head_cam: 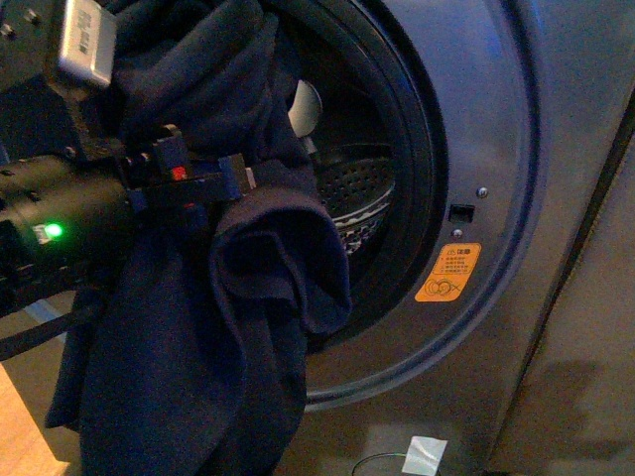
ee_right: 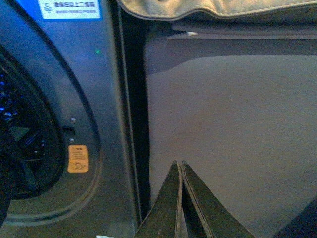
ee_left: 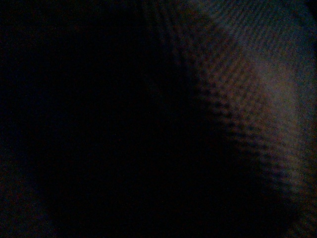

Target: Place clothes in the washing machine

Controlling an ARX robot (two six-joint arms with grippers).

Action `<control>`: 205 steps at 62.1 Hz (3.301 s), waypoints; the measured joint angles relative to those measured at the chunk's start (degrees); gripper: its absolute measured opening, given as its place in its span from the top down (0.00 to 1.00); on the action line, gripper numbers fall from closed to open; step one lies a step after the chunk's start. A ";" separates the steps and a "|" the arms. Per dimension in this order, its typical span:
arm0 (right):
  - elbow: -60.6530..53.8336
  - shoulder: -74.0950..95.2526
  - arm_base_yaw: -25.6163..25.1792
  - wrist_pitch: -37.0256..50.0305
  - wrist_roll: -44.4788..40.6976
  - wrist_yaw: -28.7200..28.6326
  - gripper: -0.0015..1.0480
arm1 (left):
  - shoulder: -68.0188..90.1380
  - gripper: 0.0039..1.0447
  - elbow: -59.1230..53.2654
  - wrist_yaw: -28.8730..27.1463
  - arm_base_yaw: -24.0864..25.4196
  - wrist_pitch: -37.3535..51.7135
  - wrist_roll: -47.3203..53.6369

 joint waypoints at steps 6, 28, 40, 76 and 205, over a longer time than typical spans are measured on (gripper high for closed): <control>-1.51 -1.73 -0.09 -0.17 0.00 -0.26 0.98 | 4.90 0.86 3.89 -1.03 0.37 -0.50 0.98; -4.48 -6.84 -0.20 -2.14 0.00 -0.26 0.98 | 16.55 0.86 16.94 -2.71 1.03 -6.32 3.54; -5.49 -9.07 -0.20 -3.37 0.00 -0.26 0.98 | 21.79 0.86 24.37 -4.31 1.33 -10.25 4.37; -8.02 -22.23 -0.20 -13.97 0.00 -0.28 0.98 | 38.64 0.86 54.53 -10.01 3.39 -29.05 5.25; -8.02 -22.27 -0.20 -14.01 0.00 -0.28 0.98 | 23.63 0.06 38.88 -10.08 2.38 -34.05 15.08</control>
